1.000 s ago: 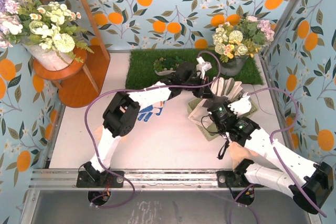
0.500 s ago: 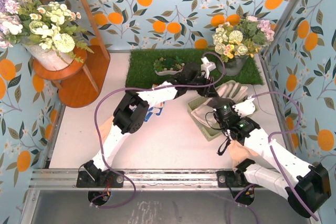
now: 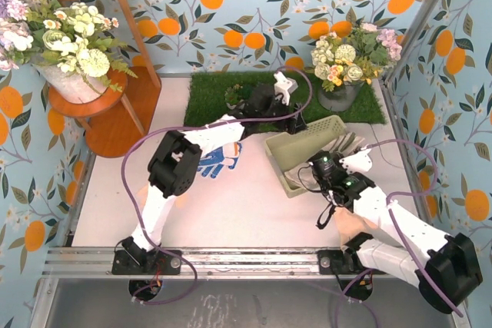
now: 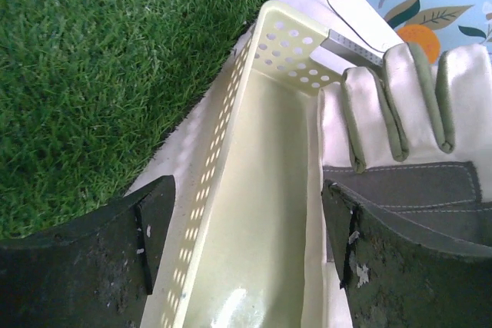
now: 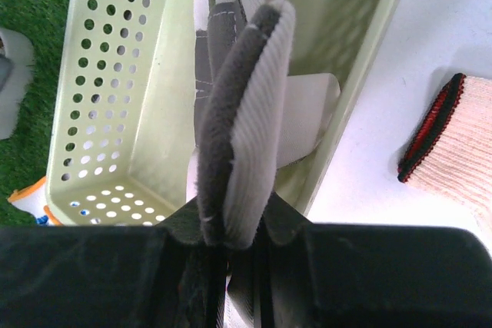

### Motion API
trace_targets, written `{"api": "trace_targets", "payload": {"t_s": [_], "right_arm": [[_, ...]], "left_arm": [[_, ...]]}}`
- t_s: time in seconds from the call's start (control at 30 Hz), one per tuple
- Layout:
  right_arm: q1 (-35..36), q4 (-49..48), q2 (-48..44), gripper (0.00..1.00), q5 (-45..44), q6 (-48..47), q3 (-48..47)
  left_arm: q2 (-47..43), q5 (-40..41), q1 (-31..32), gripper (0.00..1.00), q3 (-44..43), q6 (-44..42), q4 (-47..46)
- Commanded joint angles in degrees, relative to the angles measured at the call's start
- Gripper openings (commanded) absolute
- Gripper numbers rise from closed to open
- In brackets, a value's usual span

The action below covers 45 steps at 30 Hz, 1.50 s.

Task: Put the gloves into the storage basket
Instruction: Place the glove in the bin.

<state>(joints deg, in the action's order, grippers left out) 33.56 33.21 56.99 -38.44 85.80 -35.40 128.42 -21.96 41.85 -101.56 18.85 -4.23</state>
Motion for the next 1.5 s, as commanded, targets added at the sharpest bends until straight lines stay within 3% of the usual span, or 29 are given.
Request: {"api": "trace_targets", "payload": {"t_s": [0.0, 0.37, 0.6, 0.9, 1.1, 1.23, 1.47], "right_arm": [[-0.43, -1.79, 1.12, 0.0, -3.08, 0.63, -0.81], [0.28, -6.91, 8.52, 0.0, -3.99, 7.74, -1.17], [7.32, 3.78, 20.07, 0.0, -12.81, 19.61, -9.47], [7.6, 3.17, 26.25, 0.0, -12.78, 26.11, -11.11], [7.52, 5.5, 28.06, 0.0, -14.97, 31.93, -12.33], [6.63, 4.43, 29.87, 0.0, -15.18, 30.11, -13.86], [3.27, -7.83, 29.28, 0.0, -9.51, 16.38, -11.35]], "left_arm": [[-6.1, 0.95, -0.62, 0.81, 1.86, -0.77, -4.11], [-22.11, 9.48, -3.46, 0.84, 20.21, 1.93, -4.84], [-35.24, 14.24, -5.6, 0.84, 32.7, 1.61, -0.86], [-51.73, 20.45, -8.28, 0.88, 46.09, 1.76, 5.46], [-57.21, 22.49, -9.74, 0.9, 49.72, 1.54, 10.14], [-59.82, 23.1, -10.41, 0.91, 51.22, 1.33, 11.4], [-62.68, 22.51, -12.71, 0.94, 54.86, -0.05, 12.55]]}}
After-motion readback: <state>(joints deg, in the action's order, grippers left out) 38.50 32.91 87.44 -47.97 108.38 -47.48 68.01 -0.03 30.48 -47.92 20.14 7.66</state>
